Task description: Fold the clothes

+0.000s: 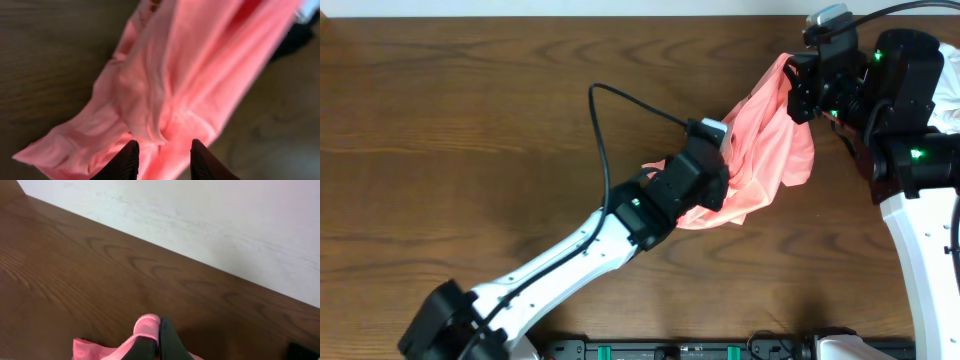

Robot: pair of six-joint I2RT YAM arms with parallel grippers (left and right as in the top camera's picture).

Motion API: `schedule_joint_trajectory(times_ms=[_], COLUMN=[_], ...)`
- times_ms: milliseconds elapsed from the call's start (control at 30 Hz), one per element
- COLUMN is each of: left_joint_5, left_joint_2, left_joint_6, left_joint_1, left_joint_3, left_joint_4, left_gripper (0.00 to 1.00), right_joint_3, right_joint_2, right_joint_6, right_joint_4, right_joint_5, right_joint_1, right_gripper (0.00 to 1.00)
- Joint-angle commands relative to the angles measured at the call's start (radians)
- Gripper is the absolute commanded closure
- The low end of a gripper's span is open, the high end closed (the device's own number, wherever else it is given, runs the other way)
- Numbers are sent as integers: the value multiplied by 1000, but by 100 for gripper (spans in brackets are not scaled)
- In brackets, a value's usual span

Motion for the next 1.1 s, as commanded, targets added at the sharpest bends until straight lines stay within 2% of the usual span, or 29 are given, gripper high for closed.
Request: schedule_joint_trajectory(times_ms=[0,133,433,700,1067], left_joint_5=[-85,-85,-89,-88,-134], left_joint_2=[48,76,95,183,200], left_joint_6=[-69,-111,-268,-349,-343], left_joint_1=[-4,-4,-3,-10,-50], left_joint_3=[12,12,12,12,12], left_joint_4=[45,96,102,164,188], left_gripper=[66,66,66,66,66], right_joint_3=[18,18,18,18,18], right_joint_2=[3,3,3,3,5], right_joint_6=[-6,-7,-6,-6,-6], right_joint_4=[3,3,8,7,8], right_joint_5=[3,3,3,3,3], right_joint_1=[-20,-21,-21,-21,-21], right_gripper=[99,99,99,99,99])
